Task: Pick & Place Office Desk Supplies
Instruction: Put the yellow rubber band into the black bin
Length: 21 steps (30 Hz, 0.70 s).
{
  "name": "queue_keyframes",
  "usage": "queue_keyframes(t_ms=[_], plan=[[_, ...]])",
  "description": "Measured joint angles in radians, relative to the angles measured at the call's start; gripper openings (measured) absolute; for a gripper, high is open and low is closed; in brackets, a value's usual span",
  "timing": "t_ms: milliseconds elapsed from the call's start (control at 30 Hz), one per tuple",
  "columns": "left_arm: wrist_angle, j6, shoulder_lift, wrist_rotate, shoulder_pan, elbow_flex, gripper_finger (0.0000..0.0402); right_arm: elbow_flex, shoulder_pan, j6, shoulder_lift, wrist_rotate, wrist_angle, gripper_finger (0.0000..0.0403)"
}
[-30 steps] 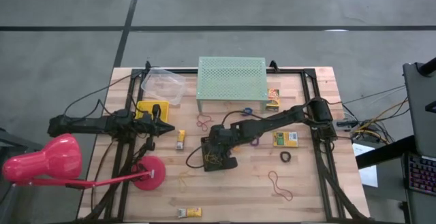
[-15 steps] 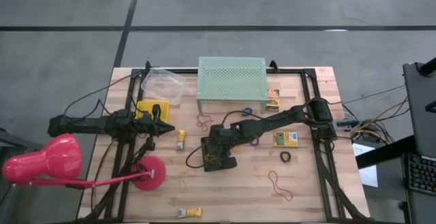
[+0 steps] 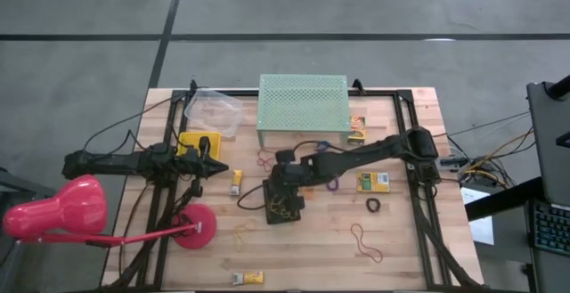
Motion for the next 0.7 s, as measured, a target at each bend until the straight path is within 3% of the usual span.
queue_keyframes(t_ms=[200, 500, 700], plan=[[0.0, 0.0, 0.0, 0.0, 0.0, 0.0, 0.0023, -0.017, 0.032, 0.082, -0.051, 0.024, -0.012, 0.0078], [0.002, 0.0, 0.013, 0.0, 0.0, 0.0, 0.0023, -0.027, 0.153, 0.145, -0.078, 0.484, -0.121, 0.0068], [-0.001, 0.0, 0.023, 0.0, 0.0, 0.0, 0.0023, -0.039, 0.192, 0.222, -0.078, 0.548, -0.189, 0.0076]])
